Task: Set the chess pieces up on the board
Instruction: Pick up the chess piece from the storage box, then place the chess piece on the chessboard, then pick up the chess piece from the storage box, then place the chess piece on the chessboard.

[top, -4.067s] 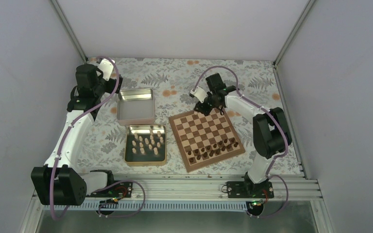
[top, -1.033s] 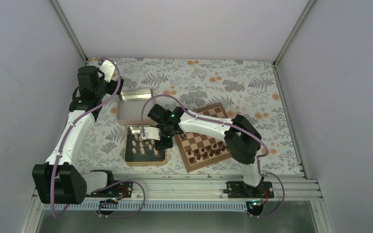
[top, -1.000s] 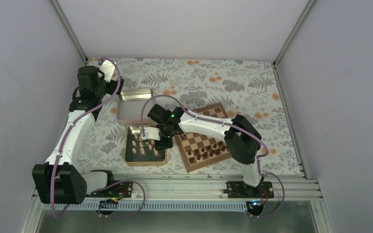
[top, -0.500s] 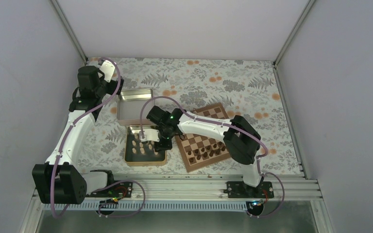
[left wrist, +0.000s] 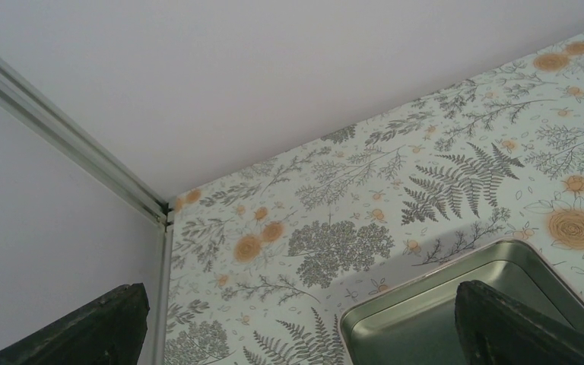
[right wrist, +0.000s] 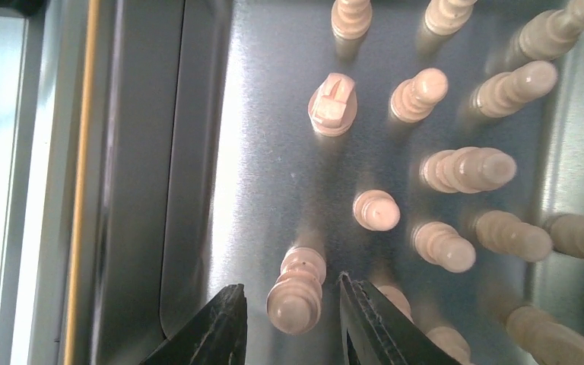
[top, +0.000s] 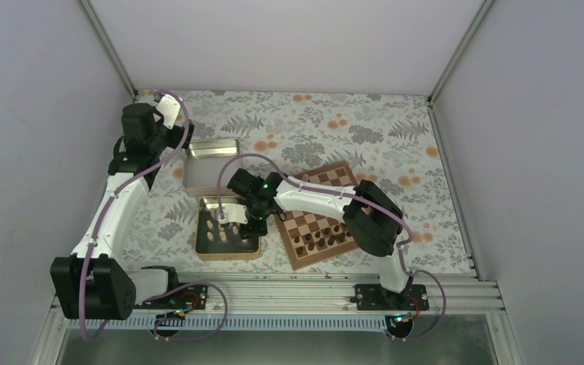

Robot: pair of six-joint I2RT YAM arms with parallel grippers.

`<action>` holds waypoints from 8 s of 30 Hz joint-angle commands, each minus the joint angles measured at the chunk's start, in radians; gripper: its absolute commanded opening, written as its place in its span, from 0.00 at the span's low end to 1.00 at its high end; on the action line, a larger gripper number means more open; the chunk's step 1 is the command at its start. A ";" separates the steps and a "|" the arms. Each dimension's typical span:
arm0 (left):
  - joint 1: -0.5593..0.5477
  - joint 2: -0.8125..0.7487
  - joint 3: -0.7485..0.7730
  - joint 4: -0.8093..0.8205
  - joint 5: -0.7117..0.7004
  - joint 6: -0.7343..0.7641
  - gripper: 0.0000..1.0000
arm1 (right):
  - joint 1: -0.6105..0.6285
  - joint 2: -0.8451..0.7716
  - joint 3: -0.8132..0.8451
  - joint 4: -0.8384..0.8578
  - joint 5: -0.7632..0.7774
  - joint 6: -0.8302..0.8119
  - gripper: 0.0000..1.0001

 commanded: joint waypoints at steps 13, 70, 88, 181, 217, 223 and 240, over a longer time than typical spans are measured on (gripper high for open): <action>0.005 -0.020 -0.013 0.011 0.015 -0.008 1.00 | 0.021 -0.006 0.028 0.013 0.027 0.020 0.15; 0.005 -0.020 -0.020 0.016 0.022 -0.004 1.00 | -0.642 -0.123 -0.140 0.016 0.071 -0.032 0.14; 0.005 -0.020 -0.016 0.011 0.031 -0.004 1.00 | -0.642 -0.230 -0.043 -0.038 0.083 -0.019 0.39; 0.019 -0.042 -0.018 0.030 -0.020 -0.008 1.00 | -0.317 -0.108 0.233 -0.087 0.202 -0.018 0.12; 0.020 -0.039 -0.015 0.025 -0.016 -0.013 1.00 | -0.482 -0.079 -0.029 -0.003 0.134 -0.110 0.13; 0.020 -0.038 -0.015 0.026 -0.013 -0.013 1.00 | -0.483 -0.057 -0.023 -0.014 0.134 -0.114 0.13; 0.020 -0.037 -0.011 0.021 -0.013 -0.011 1.00 | -0.482 -0.023 0.004 -0.024 0.130 -0.118 0.13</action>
